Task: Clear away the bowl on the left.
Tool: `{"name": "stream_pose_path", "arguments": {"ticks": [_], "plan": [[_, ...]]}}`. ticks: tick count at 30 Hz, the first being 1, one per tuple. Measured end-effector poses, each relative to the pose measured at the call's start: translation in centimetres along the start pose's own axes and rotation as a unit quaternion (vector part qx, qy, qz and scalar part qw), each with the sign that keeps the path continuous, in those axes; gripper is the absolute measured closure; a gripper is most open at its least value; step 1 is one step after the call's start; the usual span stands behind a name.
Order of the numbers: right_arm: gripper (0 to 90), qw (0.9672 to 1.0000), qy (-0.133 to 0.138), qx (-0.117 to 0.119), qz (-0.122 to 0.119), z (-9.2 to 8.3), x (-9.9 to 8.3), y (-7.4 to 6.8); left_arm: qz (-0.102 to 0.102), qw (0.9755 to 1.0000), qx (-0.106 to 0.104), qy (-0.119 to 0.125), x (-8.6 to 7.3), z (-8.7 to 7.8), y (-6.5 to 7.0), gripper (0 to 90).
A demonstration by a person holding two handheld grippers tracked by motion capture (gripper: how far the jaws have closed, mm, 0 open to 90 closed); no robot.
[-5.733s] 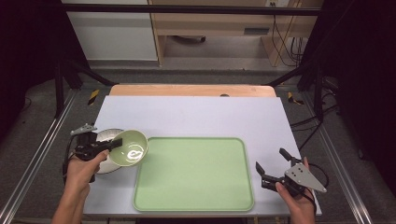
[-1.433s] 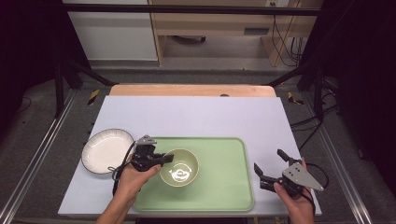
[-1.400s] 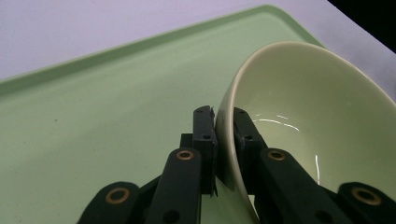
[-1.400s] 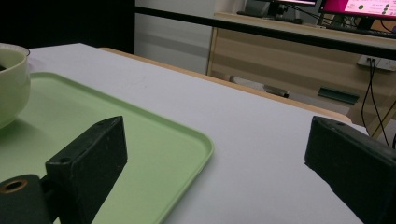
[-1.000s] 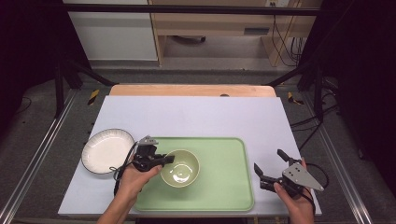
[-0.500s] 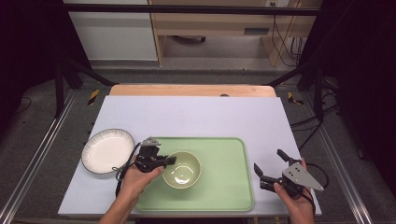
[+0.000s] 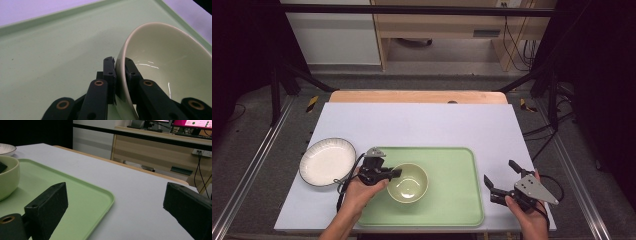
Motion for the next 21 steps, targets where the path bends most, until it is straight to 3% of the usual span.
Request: {"name": "stream_pose_path", "arguments": {"ticks": [14,21], "plan": [[5.8,1.0000,0.000,-0.004,0.002,-0.17,0.01,0.16,-0.003,1.0000,-0.005,-0.003,-0.13,0.26,-0.17,82.7],[5.8,1.0000,-0.001,-0.002,0.000,-0.12,-0.02,0.10,0.019,0.9998,-0.002,0.003,0.01,0.46,-0.21,82.3]]}}
Point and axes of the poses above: each handheld gripper's, and its own axes: z roughly forward along the jaws, x roughly out of its top, y roughly to its right, the point moved 10 cm from there along z, roughly forward along the jaws, and after that the axes turned 12 degrees about z, right-handed, at the moved point
